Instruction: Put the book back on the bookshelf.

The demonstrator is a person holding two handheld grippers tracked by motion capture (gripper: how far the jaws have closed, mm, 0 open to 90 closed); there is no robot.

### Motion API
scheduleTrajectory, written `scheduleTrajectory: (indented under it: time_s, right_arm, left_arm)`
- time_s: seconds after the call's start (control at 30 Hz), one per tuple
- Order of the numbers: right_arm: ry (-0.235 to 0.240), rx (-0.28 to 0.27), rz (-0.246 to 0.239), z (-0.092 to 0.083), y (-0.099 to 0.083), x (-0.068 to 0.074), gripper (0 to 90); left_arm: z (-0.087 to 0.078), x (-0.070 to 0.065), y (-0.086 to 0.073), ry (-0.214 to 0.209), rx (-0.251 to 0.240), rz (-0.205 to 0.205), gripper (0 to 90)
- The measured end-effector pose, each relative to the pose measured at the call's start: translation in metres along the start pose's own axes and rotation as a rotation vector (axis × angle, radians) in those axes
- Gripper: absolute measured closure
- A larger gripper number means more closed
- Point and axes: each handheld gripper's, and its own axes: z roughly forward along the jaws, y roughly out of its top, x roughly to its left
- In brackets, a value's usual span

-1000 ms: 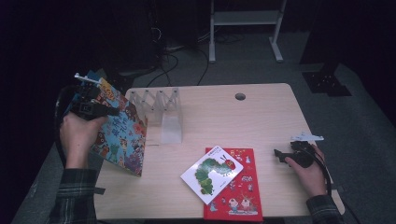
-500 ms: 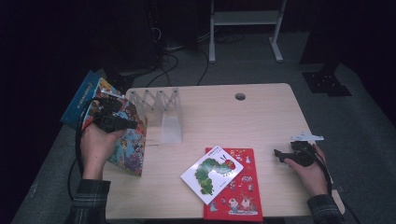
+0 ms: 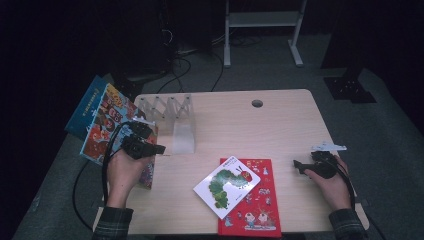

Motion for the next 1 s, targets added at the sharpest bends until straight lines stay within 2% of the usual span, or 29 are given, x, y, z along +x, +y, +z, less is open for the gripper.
scheduleTrajectory:
  time_s: [0.17, 0.47, 0.63, 0.77, 0.9, 1.0]
  right_arm:
    - [0.003, 0.0, -0.002, 0.0, 0.0, 0.0, 17.8]
    - [0.003, 0.0, -0.002, 0.0, 0.0, 0.0, 17.9]
    - [0.003, 0.001, -0.002, 0.0, 0.0, 0.0, 17.9]
    - [0.003, 0.0, -0.002, 0.0, 0.0, 0.0, 17.9]
    - [0.003, 0.0, -0.002, 0.0, 0.0, 0.0, 17.9]
    - [0.002, 0.001, 0.0, -0.001, 0.0, 0.0, 18.1]
  left_arm:
    - [0.017, -0.004, -0.01, -0.038, -0.013, 0.023, 87.5]
    - [0.047, -0.013, -0.028, -0.079, -0.014, 0.062, 86.5]
    - [0.058, -0.018, -0.037, -0.111, -0.017, 0.093, 86.6]
    - [0.063, -0.021, -0.045, -0.118, -0.02, 0.111, 86.2]
    - [0.071, -0.023, -0.053, -0.135, 0.007, 0.125, 81.7]
    - [0.074, -0.025, -0.055, -0.144, 0.008, 0.129, 76.5]
